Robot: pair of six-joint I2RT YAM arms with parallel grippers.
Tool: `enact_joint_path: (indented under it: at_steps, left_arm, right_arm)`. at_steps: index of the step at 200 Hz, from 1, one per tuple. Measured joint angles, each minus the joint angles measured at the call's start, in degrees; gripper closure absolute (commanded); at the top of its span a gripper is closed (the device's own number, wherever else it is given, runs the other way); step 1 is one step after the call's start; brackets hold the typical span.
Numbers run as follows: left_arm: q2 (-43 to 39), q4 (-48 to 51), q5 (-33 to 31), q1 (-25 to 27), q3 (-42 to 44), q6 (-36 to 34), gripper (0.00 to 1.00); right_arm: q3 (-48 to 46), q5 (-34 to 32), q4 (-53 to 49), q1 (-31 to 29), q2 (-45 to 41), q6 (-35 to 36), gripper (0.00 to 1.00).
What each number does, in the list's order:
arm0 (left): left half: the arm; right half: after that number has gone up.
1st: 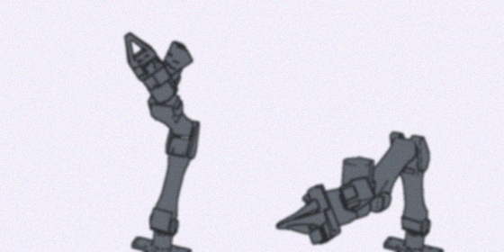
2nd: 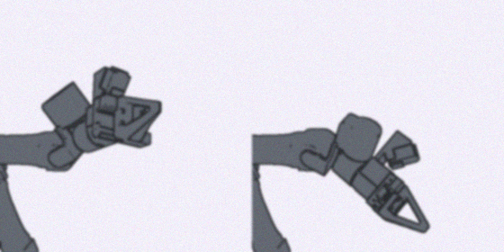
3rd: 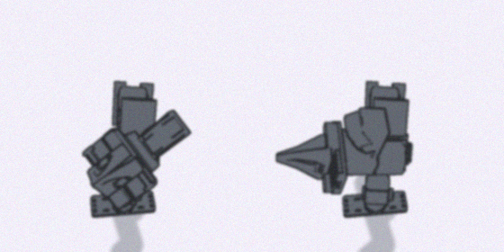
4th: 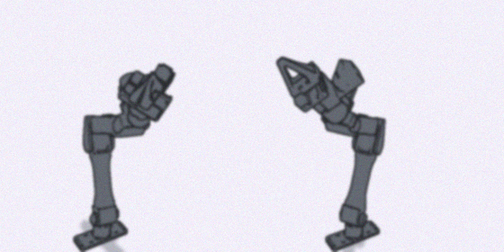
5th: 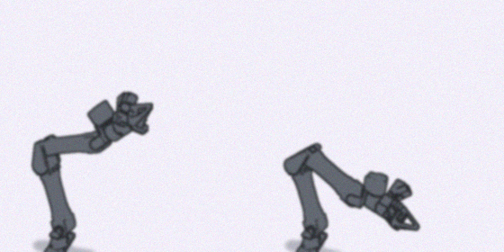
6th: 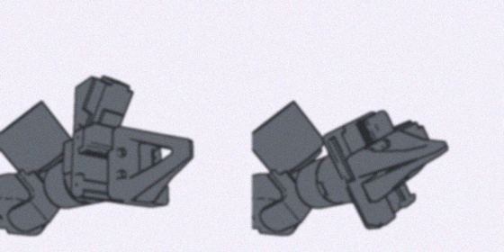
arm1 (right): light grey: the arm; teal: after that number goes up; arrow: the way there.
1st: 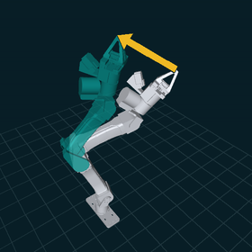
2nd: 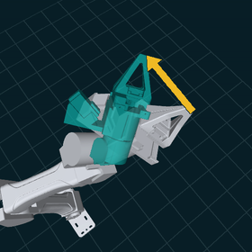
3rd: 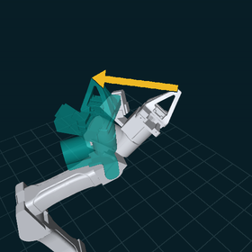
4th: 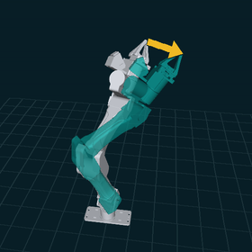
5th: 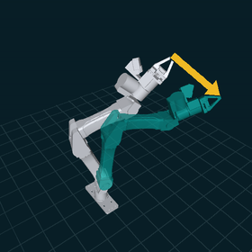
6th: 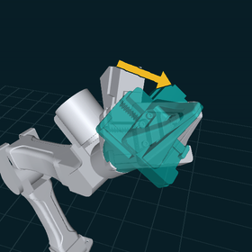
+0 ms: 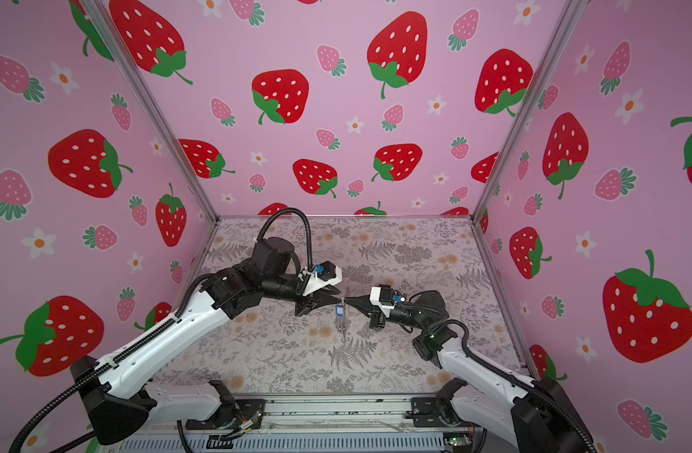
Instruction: Put the keys on the keyring
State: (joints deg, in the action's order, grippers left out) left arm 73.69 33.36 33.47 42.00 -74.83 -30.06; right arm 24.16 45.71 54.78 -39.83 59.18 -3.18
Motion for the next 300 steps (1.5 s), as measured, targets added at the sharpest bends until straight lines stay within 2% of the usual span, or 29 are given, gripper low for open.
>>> enact_joint_path:
  at_steps: [49, 61, 67, 80, 109, 117, 134, 168, 205, 300]
  left_arm:
    - [0.11, 0.20, 1.38, 0.00, 0.00, -0.31, 0.88]
    - [0.11, 0.31, 1.77, 0.00, 0.00, -0.35, 0.93]
    - [0.11, 0.42, 1.99, 0.00, 0.00, -0.74, 1.00]
    - [0.11, 0.68, 2.19, 0.00, -0.07, -1.29, 1.00]
    - [0.39, 1.88, 2.01, 0.00, -0.96, -1.92, 1.00]
    - [0.72, 2.89, 1.60, 0.00, -1.75, -1.95, 1.00]
    - [2.03, 6.27, -0.57, 0.33, -4.52, -2.49, 1.00]
    - [7.30, 15.72, -9.55, 3.02, -14.45, -3.91, 1.00]
    - [13.14, 24.94, -17.94, 6.49, -24.46, -4.26, 1.00]
    - [19.76, 37.31, -25.31, 10.36, -37.00, -3.43, 1.00]
  right_arm:
    - [0.09, 0.11, 0.00, 0.00, 0.22, 0.00, 1.00]
    - [0.09, 0.11, 0.00, 0.00, 0.22, 0.00, 1.00]
    - [0.09, 0.09, 0.02, 0.00, 0.22, -0.11, 1.00]
    - [0.11, 0.09, 0.02, 0.00, 0.22, -0.26, 1.00]
    - [0.11, -0.35, -0.24, 0.00, 0.15, -0.07, 0.77]
    - [0.11, -0.98, -0.94, 0.00, -0.13, 0.76, 0.74]
    - [0.74, -3.28, -4.66, 0.00, -1.60, 3.45, 0.74]
    - [3.37, -7.58, -13.75, 0.00, -5.49, 10.05, 0.75]
    - [4.74, -8.31, -18.23, 0.00, -6.05, 13.55, 0.80]
    - [4.74, -6.16, -18.43, 0.00, -4.57, 13.33, 0.83]
